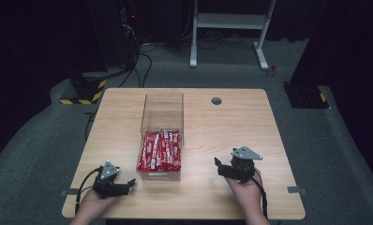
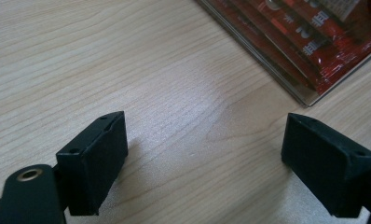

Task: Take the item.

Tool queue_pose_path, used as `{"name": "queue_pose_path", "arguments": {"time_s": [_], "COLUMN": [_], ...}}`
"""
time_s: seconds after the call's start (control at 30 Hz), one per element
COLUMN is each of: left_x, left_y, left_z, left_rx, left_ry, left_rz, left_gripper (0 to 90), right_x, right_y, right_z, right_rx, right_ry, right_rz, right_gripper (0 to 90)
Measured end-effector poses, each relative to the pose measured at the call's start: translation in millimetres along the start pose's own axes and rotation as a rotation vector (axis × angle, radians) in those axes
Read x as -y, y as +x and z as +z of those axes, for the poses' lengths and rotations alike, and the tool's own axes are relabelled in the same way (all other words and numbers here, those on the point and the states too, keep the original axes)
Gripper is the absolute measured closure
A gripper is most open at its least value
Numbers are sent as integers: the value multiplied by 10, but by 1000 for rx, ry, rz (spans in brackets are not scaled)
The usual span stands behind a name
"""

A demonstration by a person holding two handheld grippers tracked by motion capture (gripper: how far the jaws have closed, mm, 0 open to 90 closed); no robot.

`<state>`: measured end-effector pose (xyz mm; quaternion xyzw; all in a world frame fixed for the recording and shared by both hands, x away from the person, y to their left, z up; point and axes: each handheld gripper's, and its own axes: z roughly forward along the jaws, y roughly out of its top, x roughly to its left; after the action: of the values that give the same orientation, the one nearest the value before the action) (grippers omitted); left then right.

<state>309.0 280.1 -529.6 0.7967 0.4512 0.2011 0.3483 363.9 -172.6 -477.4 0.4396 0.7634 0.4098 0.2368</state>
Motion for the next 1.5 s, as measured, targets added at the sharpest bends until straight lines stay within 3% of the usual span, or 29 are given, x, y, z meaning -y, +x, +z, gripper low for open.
{"name": "queue_pose_path", "arguments": {"time_s": [0.3,0.8,0.9,1.2,1.5], "left_x": [-8,-26,-26,-19,28], "left_y": [1,-5,-6,-3,6], "left_z": [9,29,30,22,-27], "left_rx": [6,5,4,-3,-18], "left_ry": [2,2,0,0,-1], "left_rz": [1,-2,-5,-12,-28], "left_gripper": [148,147,147,146,150], "right_x": [-127,-352,-358,-342,-426], "right_y": [72,160,161,221,337], "right_z": [31,45,21,12,14], "right_rx": [-11,-4,-15,-45,-79], "right_ry": [-34,-32,-58,-68,-90], "right_rz": [-14,-45,-49,-34,-54], "right_gripper": [188,210,208,211,210]}}
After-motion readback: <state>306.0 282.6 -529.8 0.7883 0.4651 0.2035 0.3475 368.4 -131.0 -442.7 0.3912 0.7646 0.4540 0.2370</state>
